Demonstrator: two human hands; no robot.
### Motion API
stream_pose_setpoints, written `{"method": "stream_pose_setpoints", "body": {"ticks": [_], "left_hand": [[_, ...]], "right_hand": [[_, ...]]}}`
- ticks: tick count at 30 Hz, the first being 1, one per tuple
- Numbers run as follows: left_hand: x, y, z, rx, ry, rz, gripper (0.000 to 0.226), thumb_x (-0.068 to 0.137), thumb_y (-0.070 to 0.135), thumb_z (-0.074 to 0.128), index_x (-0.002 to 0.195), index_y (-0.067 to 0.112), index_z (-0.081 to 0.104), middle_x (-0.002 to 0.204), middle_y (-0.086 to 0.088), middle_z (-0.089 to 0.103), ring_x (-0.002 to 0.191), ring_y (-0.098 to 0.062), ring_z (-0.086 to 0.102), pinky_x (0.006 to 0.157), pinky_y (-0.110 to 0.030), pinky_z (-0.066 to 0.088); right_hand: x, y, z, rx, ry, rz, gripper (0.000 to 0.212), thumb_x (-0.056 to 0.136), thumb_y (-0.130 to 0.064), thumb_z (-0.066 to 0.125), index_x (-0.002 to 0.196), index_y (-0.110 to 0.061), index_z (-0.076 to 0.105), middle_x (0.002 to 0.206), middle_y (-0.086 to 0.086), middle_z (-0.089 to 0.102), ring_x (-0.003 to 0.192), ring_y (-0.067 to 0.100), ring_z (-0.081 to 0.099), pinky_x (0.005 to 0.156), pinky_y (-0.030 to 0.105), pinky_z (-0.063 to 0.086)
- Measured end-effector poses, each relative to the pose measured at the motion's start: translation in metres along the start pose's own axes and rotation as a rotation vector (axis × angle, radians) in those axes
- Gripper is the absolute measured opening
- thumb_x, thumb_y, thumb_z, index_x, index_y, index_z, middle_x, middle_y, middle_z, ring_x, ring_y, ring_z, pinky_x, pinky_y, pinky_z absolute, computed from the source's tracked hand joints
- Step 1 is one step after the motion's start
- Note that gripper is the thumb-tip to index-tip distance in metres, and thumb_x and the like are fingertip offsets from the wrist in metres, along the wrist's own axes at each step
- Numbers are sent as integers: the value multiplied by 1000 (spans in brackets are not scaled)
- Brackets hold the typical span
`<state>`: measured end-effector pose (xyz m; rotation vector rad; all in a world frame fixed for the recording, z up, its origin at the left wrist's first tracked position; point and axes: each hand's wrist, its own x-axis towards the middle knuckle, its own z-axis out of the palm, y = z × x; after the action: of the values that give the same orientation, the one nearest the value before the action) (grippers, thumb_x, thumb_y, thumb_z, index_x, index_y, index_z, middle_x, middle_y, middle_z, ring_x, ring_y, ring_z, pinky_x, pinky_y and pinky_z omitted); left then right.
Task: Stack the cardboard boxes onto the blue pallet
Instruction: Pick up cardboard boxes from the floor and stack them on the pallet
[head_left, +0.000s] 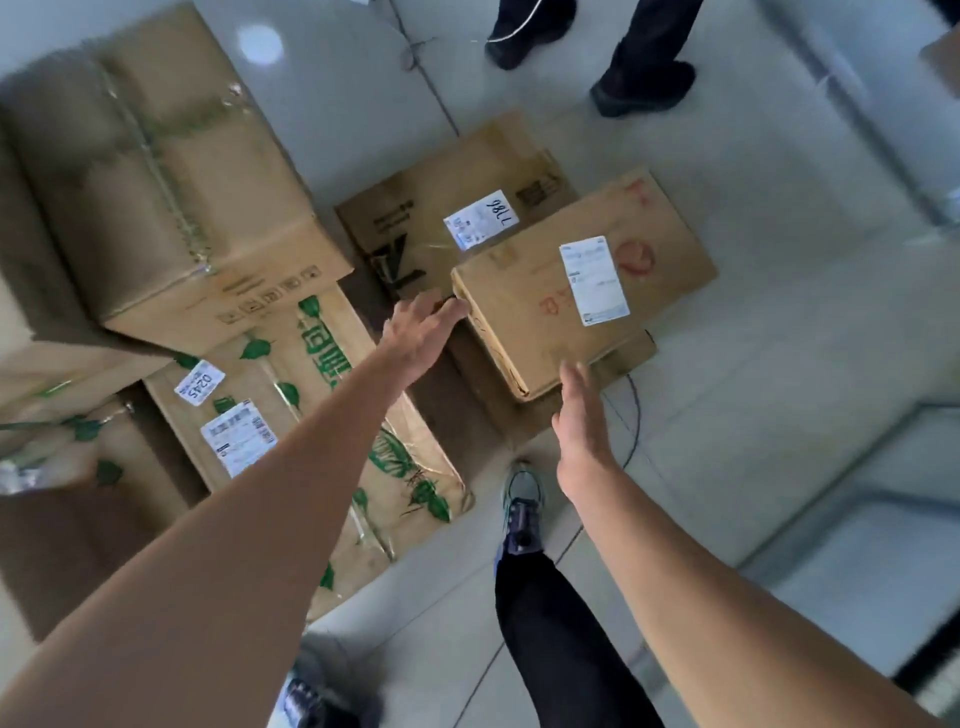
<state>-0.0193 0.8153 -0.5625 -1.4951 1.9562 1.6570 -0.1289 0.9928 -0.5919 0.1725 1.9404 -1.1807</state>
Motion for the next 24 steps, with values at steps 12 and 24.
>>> {"method": "stream_pose_setpoints", "body": {"ticks": [12,24], "left_hand": [[150,55,59,258,32,-97,57,99,55,38,153,36,35,164,-4,28,153,-32,17,119,-63,19],[51,32,59,-196,27,-201,65,97,48,59,155,32,35,139,-1,35,122,-22,39,89,-30,34]], "right_hand": [[124,-11,-34,214,73,278,70,99,-60,54,159,-31,34,163,-4,40,147,18,41,123,46,29],[75,-33,-49,155,78,131,74,94,-64,57,158,-36,32,158,1,48,136,25,54,114,57,42]]}}
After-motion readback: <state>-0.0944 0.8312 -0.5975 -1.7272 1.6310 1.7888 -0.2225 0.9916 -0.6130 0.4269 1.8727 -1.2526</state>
